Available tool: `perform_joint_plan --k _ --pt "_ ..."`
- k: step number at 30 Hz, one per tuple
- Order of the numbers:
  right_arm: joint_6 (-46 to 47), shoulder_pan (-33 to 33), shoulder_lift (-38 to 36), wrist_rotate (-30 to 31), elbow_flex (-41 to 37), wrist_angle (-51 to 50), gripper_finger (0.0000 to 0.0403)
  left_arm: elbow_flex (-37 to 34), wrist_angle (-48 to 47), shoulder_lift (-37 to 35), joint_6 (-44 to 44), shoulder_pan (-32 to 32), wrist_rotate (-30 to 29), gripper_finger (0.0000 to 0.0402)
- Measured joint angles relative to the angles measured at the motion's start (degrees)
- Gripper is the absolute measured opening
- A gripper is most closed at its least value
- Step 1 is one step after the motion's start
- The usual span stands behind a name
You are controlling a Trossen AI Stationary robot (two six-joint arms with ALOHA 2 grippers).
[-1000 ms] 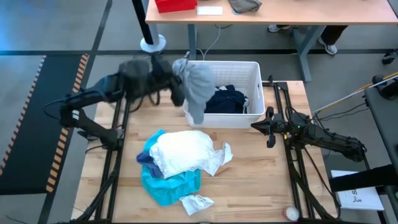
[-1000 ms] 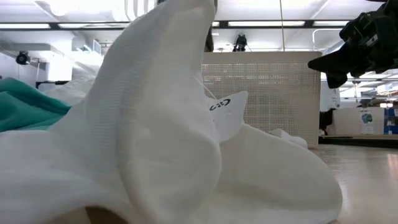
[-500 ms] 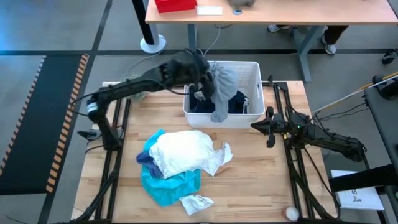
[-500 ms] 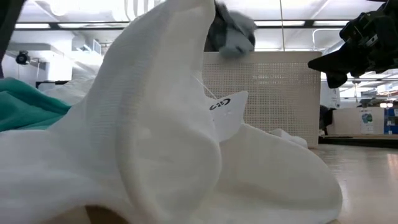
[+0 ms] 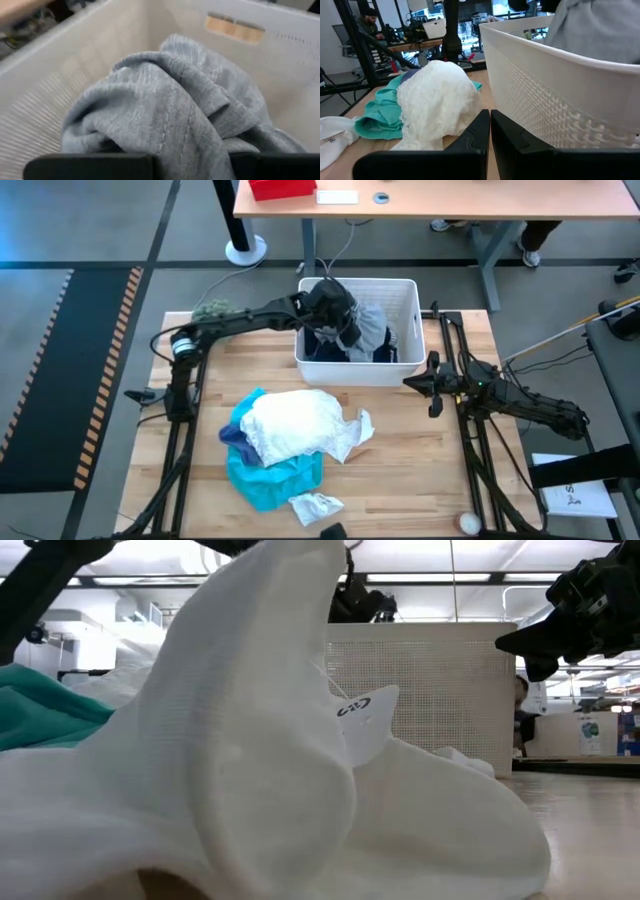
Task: Sort clothes
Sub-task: Put the gray shorts into the white bin
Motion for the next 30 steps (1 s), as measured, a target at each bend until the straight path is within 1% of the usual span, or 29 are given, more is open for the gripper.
perform_joint_plan --k 5,8,12,18,23,27,30 --pt "0.0 0.0 0.0 0.0 0.0 0.0 0.0000 0.0 -1.6 1.5 -2.5 -0.1 1.3 0.0040" --pt "0.0 0.0 0.0 0.0 0.0 0.0 0.0000 0.0 -2.0 2.0 -2.9 -0.6 1.3 0.0057" --pt "0.0 0.0 0.0 0.0 0.0 0.0 0.0000 0.0 -1.8 2.1 -2.0 -1.4 1.3 0.0098" --pt "0.0 0.0 0.0 0.0 0.0 0.0 0.0000 0.2 -2.4 1.3 -1.5 -1.7 3.0 0.0181" --pt "0.0 0.0 0.0 0.0 0.0 0.0 0.0000 3.3 -5.9 0.6 -1.4 -1.8 3.1 0.0242" --pt "0.0 0.0 0.0 0.0 0.0 0.0 0.0000 8.1 -11.9 0.2 -1.2 -2.3 3.1 0.0272" --pt "0.0 0.0 0.0 0.0 0.0 0.0 0.0000 12.9 -18.3 -0.1 0.0 -3.0 3.1 0.0279"
